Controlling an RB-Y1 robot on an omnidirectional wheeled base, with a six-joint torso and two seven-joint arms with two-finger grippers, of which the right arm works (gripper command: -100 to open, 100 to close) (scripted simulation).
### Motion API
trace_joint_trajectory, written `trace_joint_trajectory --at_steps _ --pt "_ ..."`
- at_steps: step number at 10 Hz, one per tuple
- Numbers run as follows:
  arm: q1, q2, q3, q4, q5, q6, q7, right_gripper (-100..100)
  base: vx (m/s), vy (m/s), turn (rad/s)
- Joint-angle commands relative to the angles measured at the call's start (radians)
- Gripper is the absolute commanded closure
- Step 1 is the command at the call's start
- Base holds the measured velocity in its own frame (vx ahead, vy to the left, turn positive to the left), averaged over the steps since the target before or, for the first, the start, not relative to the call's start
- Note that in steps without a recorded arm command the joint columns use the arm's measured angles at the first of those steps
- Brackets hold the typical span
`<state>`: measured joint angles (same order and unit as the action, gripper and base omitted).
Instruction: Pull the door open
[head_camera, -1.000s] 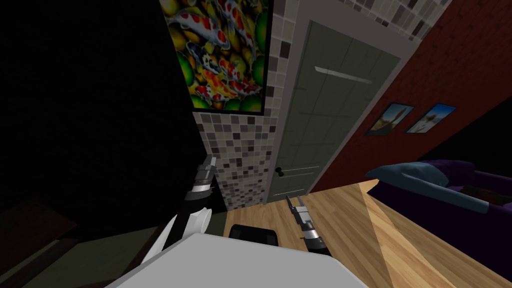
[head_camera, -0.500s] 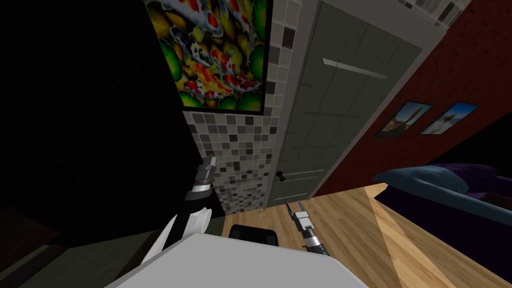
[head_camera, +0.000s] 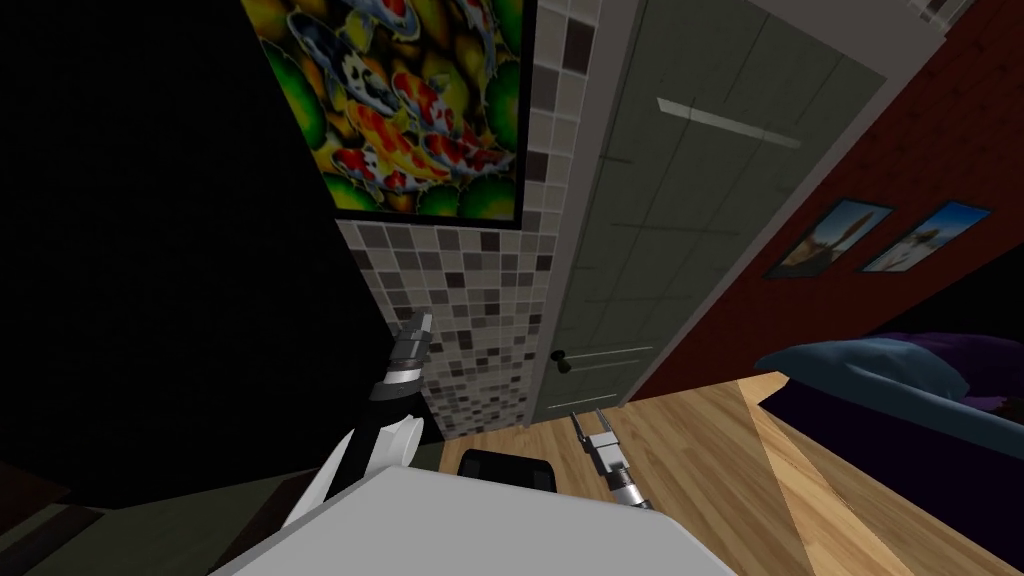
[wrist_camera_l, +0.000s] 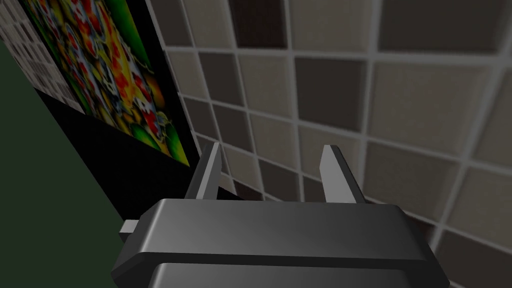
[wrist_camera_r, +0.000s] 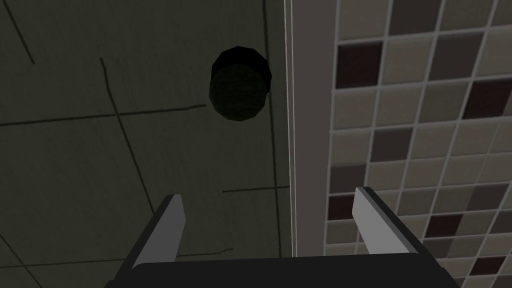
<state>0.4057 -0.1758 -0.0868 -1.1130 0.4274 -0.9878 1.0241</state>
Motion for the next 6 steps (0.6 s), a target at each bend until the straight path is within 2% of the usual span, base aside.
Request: trace_joint_trajectory --at_steps 1,2,3,4,6 --pt "0.000 -0.001 -0.002 0.022 0.014 -0.010 0.030 -100 0.135 -0.066 0.009" --pt "-0.001 -0.003 -0.005 0.039 0.022 -0.018 0.048 -100 0.122 -0.073 -0.001" --pt "-0.004 0.000 -0.003 0.031 0.017 -0.011 0.036 -100 0.052 -0.036 0.006" --pt "-0.046 0.009 -0.015 0.058 0.009 0.012 0.053 -100 -0.004 -0.022 0.154" --pt "-0.085 0.017 -0.025 0.081 0.001 0.035 0.064 -100 -0.021 -0.019 0.133"
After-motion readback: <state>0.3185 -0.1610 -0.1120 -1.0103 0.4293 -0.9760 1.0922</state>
